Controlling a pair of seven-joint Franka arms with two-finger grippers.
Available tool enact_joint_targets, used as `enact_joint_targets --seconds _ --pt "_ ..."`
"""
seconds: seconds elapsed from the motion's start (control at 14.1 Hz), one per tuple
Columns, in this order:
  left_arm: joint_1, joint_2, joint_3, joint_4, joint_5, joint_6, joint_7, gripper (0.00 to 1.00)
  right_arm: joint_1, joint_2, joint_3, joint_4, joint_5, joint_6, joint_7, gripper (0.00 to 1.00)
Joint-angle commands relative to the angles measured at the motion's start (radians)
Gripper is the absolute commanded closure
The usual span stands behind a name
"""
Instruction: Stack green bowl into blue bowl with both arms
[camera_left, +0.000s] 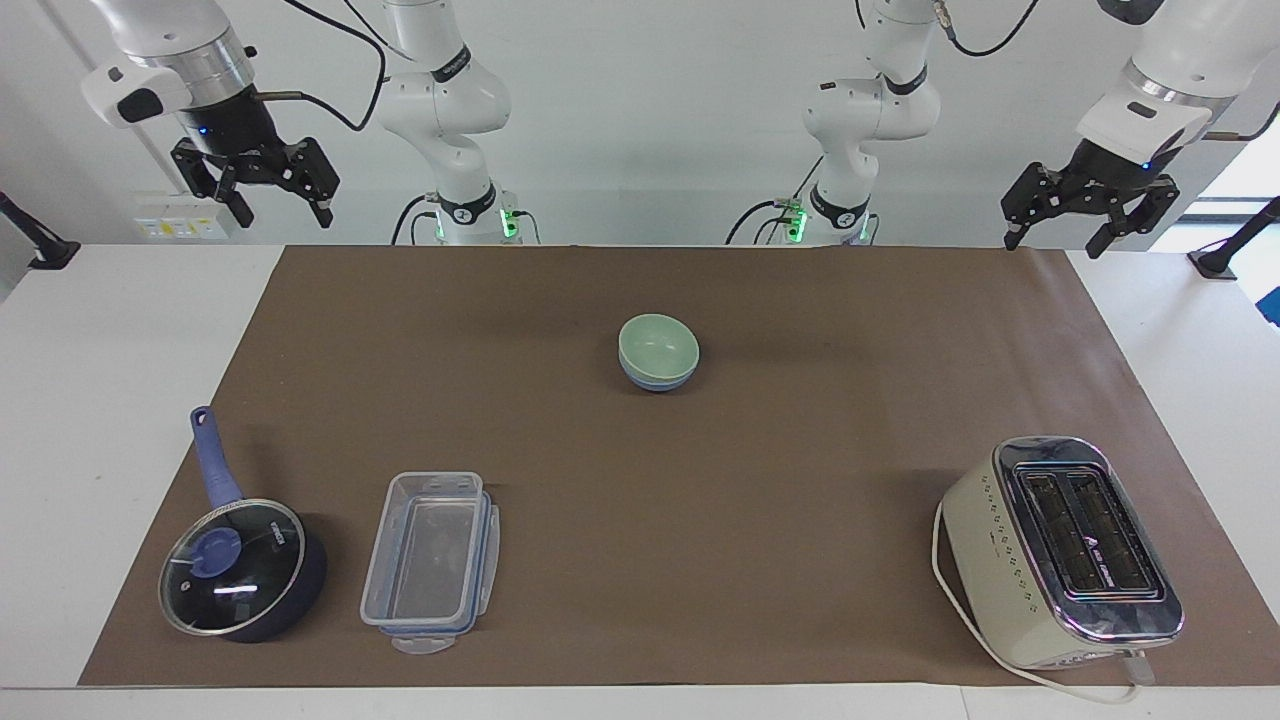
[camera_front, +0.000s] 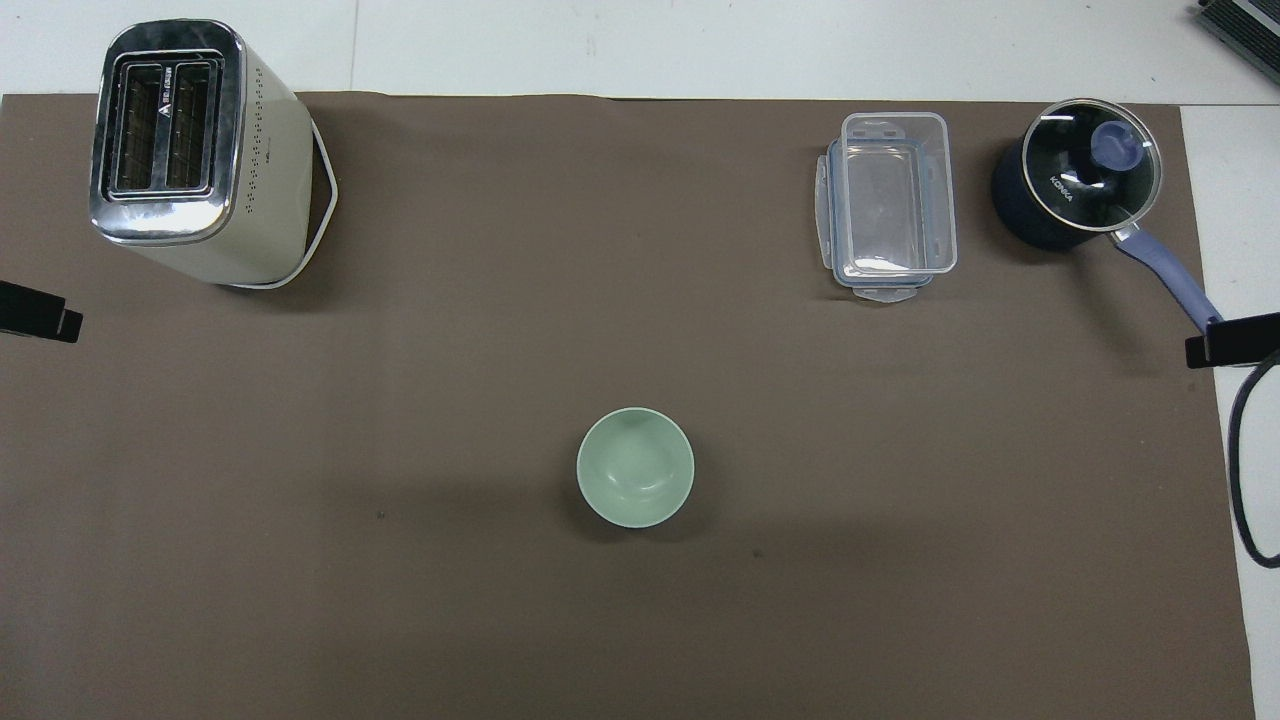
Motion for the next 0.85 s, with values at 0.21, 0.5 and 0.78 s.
enact_joint_targets --seconds 0.21,0.5,0.78 --pt "0.007 -0.010 -0.006 0.003 0.016 -0.017 -0.001 0.00 0.002 -0.016 0.006 -0.022 -0.012 -0.020 -0.018 0.00" --pt "0.007 -0.010 -0.006 0.003 0.016 -0.017 -0.001 0.00 0.001 -0.019 0.014 -0.022 -0.010 -0.043 -0.023 0.00" --pt "0.007 -0.010 -0.006 0.002 0.016 -0.017 0.001 0.00 0.001 -0.019 0.014 -0.022 -0.012 -0.047 -0.018 0.00"
